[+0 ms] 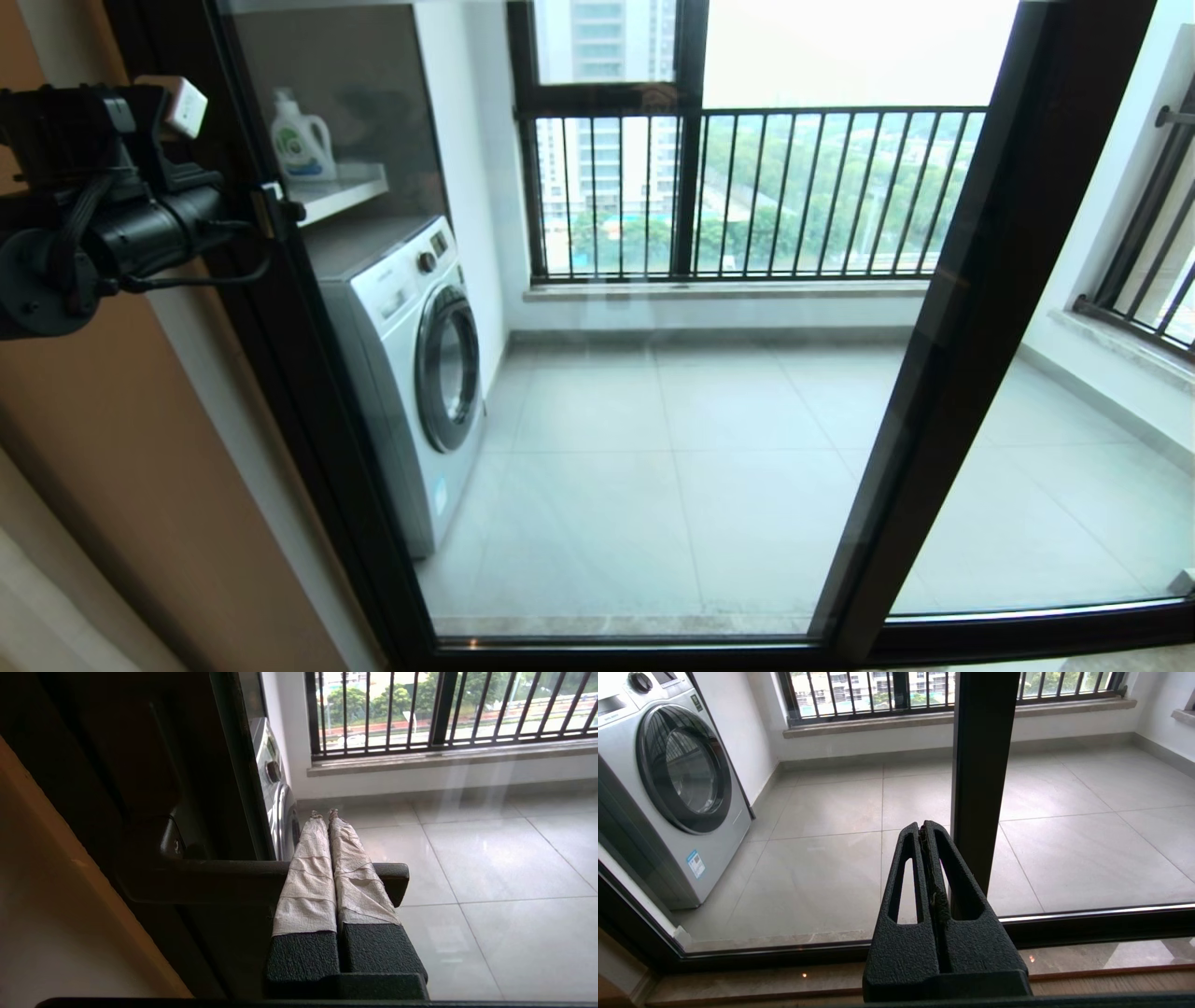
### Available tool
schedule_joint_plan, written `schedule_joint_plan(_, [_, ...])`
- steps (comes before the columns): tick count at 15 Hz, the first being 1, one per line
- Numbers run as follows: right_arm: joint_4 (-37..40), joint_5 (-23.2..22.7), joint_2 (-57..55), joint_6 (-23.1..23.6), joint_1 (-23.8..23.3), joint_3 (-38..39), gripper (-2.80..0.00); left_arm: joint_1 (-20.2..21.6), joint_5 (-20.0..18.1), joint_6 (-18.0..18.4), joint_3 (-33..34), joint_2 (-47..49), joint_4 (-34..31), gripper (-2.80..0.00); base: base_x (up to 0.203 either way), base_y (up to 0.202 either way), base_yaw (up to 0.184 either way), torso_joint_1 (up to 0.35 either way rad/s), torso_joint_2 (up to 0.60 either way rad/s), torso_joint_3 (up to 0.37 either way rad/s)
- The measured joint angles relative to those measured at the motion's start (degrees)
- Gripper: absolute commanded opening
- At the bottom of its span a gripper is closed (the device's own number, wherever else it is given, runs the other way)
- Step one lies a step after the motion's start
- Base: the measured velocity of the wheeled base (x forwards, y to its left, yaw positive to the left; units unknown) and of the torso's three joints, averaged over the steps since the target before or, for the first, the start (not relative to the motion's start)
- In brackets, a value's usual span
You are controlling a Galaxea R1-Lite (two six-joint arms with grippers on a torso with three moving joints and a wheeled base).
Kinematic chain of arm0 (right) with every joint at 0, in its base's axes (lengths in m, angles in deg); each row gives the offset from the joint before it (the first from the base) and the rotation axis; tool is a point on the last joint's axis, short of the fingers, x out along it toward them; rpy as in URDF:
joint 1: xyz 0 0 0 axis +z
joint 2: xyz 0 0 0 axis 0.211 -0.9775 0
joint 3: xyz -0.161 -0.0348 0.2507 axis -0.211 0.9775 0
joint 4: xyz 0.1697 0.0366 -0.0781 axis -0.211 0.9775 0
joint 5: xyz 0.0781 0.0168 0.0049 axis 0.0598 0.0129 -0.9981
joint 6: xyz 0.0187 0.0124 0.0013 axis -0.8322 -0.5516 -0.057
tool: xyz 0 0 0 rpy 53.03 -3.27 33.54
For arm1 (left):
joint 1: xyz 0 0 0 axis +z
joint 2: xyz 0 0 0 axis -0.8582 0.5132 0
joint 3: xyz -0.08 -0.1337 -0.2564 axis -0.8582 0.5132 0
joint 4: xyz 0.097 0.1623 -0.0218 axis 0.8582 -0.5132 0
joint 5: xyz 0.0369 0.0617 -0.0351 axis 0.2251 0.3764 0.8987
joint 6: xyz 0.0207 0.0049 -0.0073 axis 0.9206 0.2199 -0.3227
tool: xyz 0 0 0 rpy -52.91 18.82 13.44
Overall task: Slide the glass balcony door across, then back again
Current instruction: Open the slid door
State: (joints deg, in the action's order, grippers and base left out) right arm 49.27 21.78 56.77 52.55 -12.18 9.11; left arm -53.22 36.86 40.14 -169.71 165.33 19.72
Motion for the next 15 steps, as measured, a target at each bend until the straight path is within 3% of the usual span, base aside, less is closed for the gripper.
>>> schedule_joint_plan(3, [0.0, 0.0, 0.0, 0.0, 0.0, 0.0, -2.80, 0.2, 0.5, 2.9, 2.1, 0.1, -0.9, -2.80, 0.000, 0.000, 0.000, 0.000, 0.00, 0.000])
schedule_joint_plan(15, [0.0, 0.0, 0.0, 0.0, 0.0, 0.0, -2.80, 1.3, 0.4, 2.8, 3.3, -0.1, -0.2, -2.80, 0.000, 0.000, 0.000, 0.000, 0.00, 0.000])
